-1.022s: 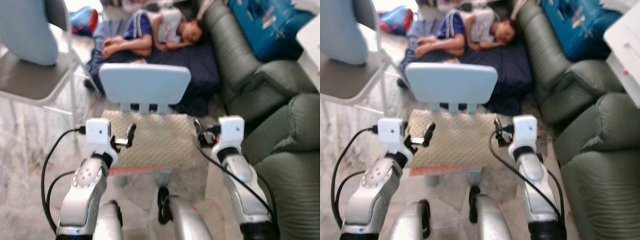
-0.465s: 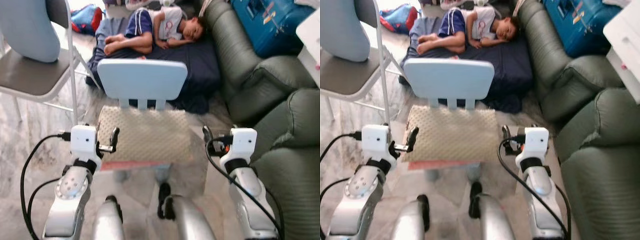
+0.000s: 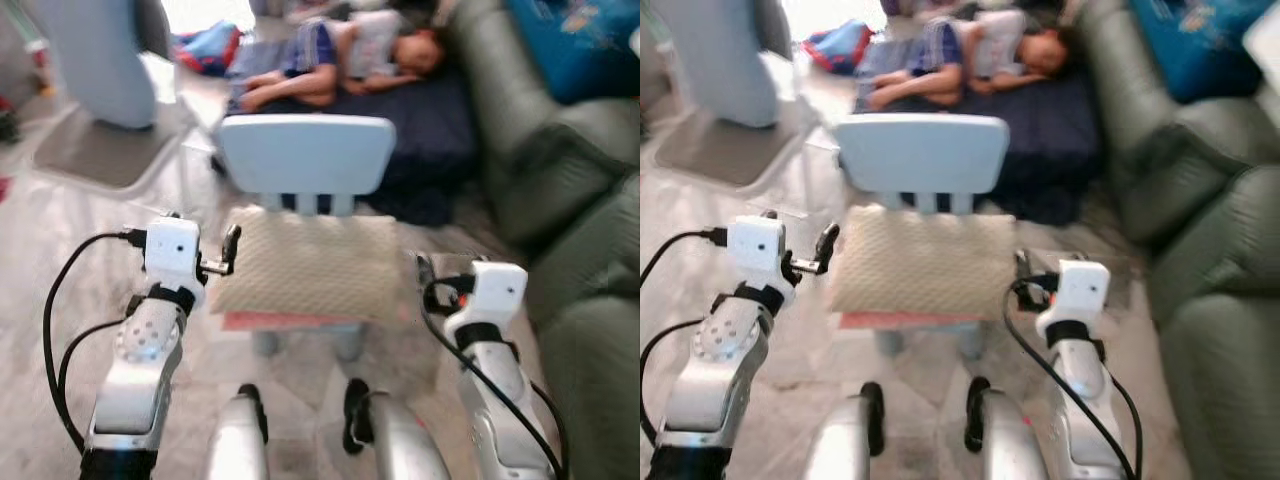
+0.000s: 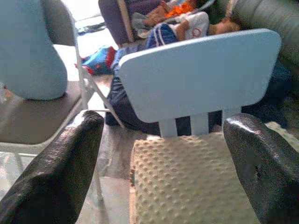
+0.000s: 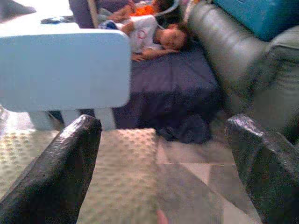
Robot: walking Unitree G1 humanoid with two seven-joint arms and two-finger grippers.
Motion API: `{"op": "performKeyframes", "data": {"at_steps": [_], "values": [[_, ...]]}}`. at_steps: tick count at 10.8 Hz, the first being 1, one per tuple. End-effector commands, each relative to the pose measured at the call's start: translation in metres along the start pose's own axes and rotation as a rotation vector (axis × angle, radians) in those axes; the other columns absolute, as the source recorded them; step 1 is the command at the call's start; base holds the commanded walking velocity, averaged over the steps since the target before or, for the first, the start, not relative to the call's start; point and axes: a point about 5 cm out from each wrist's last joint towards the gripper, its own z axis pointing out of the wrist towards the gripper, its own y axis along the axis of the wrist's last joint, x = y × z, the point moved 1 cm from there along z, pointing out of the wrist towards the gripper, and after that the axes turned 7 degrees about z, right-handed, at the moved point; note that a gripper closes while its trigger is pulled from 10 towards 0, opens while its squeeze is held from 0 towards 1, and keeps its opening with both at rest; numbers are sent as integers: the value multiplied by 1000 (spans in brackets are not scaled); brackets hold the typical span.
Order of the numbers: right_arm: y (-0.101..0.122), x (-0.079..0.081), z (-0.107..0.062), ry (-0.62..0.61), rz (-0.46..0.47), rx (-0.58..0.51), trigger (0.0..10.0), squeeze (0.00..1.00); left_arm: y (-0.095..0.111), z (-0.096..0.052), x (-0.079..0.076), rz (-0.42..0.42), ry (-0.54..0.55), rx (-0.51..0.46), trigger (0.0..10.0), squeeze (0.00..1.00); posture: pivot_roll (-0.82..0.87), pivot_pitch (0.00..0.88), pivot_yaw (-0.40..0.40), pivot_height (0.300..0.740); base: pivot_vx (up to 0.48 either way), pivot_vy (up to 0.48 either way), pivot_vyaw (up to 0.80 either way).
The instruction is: Move the pillow to the sofa
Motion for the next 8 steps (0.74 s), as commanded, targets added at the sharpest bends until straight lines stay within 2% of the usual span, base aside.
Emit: {"op": "performKeyframes", "data": {"at_steps": [1,5,8], "values": [[-1,0,-2,4,11,9,10000,0,-11,-6,2,-12,17,46,10000,0,12,262,15,740,0,0,0],[1,5,2,68,-1,21,10000,0,-20,-19,6,-12,89,79,10000,0,26,281,-25,740,0,0,0],[1,5,3,82,-5,24,10000,0,-20,-17,6,-26,99,86,10000,0,13,285,-33,725,0,0,0]]}}
